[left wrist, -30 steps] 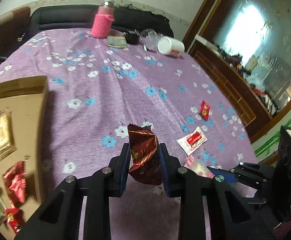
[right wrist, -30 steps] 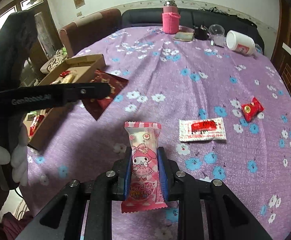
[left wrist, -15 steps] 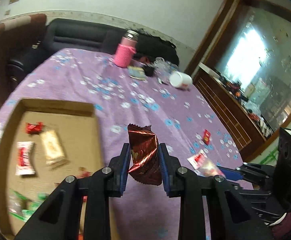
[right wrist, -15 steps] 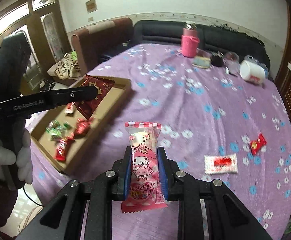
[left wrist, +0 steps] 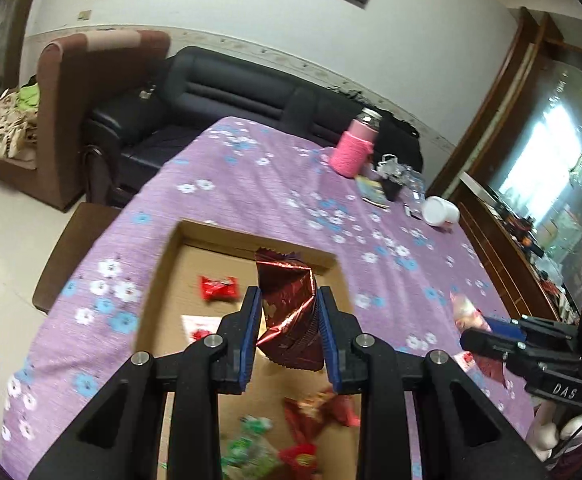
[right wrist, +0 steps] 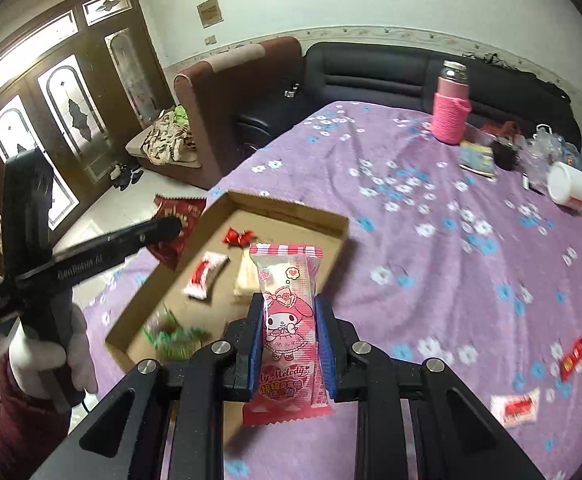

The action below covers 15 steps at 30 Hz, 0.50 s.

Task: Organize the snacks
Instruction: 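Carry both snacks into the box and open both tools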

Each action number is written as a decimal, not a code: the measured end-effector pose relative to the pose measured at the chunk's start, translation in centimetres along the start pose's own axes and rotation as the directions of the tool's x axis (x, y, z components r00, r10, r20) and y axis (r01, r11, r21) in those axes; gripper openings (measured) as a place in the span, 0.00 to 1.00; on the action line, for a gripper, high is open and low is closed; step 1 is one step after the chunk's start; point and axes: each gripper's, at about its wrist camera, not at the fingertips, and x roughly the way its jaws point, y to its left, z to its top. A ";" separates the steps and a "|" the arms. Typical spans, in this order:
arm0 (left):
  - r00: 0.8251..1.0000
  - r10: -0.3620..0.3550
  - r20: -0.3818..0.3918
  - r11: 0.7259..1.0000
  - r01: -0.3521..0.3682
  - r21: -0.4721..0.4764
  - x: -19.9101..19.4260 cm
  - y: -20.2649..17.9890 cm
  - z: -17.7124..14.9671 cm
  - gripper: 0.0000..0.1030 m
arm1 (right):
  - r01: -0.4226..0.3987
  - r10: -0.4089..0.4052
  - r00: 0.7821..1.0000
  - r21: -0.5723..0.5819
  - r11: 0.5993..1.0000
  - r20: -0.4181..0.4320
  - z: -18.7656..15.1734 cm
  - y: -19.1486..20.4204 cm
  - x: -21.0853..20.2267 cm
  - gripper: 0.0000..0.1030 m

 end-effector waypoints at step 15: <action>0.995 0.031 -0.098 0.997 -0.038 -0.071 5.2 4.5 0.5 0.26 | 0.025 -0.029 0.996 -0.051 0.998 -0.082 5.9 2.0 9.3 0.25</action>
